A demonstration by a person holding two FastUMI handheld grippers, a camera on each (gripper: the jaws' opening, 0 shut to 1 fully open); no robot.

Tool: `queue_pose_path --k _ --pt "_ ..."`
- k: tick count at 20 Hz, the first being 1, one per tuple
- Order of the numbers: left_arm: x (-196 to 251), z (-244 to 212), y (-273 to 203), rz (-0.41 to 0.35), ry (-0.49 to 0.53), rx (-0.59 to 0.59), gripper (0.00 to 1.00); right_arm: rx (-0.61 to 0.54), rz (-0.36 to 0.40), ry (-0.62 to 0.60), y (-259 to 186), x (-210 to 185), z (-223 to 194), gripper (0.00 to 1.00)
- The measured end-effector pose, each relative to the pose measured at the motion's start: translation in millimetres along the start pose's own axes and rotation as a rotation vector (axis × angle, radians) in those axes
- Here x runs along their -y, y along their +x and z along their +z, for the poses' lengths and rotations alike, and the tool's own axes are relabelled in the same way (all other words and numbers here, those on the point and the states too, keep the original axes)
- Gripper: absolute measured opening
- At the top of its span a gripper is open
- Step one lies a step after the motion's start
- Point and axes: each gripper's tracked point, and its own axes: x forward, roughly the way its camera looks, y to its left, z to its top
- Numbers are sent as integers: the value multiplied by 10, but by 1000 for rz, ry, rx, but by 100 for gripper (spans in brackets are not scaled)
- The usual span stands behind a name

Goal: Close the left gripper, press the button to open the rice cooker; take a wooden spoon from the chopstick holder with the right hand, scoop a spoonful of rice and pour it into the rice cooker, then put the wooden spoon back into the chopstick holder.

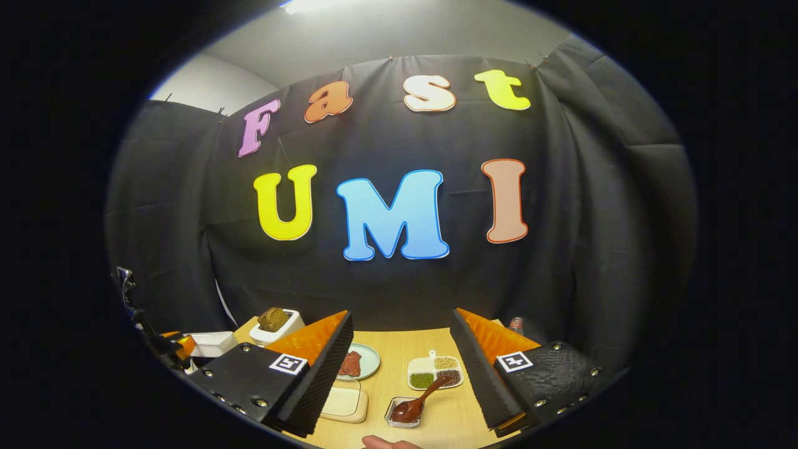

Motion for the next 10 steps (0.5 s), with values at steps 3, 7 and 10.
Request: queue_pose_path --k 3,7,10 --pt "56 361 -45 -19 -41 71 68 17 -2 -2 -5 44 0 95" --pt "108 799 -247 -37 -103 172 86 16 -23 8 41 188 -97 95" --pt "221 1105 -458 -69 -78 246 90 9 -43 10 91 319 -190 95"
